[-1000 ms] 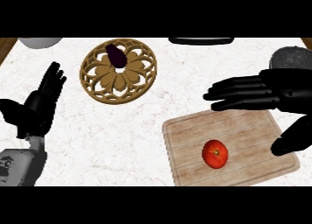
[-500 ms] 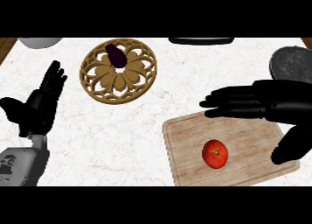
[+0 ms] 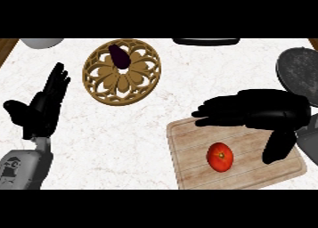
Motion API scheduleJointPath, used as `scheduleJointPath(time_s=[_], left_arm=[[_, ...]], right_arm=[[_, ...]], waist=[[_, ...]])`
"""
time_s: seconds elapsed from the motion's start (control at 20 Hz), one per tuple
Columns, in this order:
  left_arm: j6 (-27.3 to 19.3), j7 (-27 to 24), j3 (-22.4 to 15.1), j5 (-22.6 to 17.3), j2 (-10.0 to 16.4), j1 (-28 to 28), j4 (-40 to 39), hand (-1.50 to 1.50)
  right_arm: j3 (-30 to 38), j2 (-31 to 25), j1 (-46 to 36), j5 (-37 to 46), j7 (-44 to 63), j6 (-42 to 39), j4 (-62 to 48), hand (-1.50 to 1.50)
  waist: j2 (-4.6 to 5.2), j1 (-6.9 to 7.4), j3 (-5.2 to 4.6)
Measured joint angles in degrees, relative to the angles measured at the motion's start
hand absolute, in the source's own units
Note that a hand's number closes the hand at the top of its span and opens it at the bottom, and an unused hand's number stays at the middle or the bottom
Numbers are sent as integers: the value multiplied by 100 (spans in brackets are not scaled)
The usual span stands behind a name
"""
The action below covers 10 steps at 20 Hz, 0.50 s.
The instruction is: Pick the tomato from the cutting board and place it in the pan
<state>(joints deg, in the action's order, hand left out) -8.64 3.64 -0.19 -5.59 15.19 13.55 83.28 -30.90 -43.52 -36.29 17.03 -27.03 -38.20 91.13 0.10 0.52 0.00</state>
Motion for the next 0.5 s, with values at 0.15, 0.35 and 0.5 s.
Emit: scheduleJointPath(time_s=[0.15,0.35,0.5], left_arm=[[83,-51,73,-25,28,-79,5,0],[61,-38,54,57,-59,-65,-3,0],[90,21,85,95,-57,-4,-12,0]], right_arm=[[-236,128,91,325,-78,136,8,-150],[-358,181,177,618,-109,173,101,-150],[-436,230,244,909,-94,206,202,-150]], waist=[[-2,-1,0],[-6,-20,1],[-8,-29,0]])
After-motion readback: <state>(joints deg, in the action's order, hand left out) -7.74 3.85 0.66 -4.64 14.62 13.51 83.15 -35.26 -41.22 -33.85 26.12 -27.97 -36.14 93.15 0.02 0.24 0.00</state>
